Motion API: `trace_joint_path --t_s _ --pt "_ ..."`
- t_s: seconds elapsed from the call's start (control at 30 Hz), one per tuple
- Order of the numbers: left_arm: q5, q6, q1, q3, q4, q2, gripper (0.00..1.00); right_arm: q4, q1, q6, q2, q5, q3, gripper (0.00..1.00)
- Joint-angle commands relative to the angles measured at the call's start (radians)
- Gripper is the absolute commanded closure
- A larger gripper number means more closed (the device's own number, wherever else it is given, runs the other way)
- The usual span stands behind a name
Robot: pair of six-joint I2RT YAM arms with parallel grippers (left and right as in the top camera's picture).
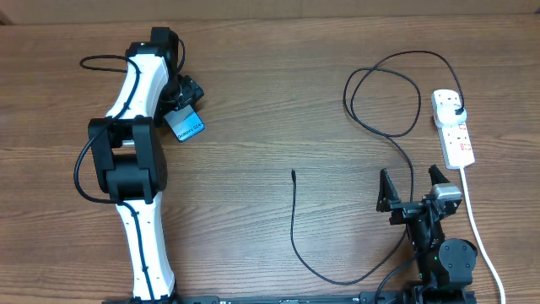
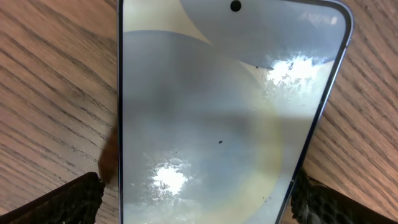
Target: Plug charger to phone and switch on socket
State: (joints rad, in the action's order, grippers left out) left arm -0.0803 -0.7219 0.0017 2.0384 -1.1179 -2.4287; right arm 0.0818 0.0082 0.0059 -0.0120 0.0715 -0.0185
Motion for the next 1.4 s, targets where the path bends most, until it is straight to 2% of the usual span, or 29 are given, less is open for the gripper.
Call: trace_joint_path --t_s 0.0,0.47,0.73,1.37 --pt "0.003 0.027 -0.001 -0.008 0.008 -0.059 0.0 -0.004 0.005 -0.003 0.009 0.0 0.011 0.0" --pt "0.048 0.051 -0.001 -0.008 0.052 -0.067 0.0 -0.004 0.005 -0.003 0.009 0.0 0.011 0.0" --pt "0.048 0.103 0.001 -0.008 0.073 -0.068 0.0 -0.004 0.005 -0.003 0.009 0.0 0.011 0.0" --pt "0.107 0.06 0.013 -0.008 0.052 -0.068 0.0 -0.004 0.005 -0.003 0.009 0.0 0.011 0.0"
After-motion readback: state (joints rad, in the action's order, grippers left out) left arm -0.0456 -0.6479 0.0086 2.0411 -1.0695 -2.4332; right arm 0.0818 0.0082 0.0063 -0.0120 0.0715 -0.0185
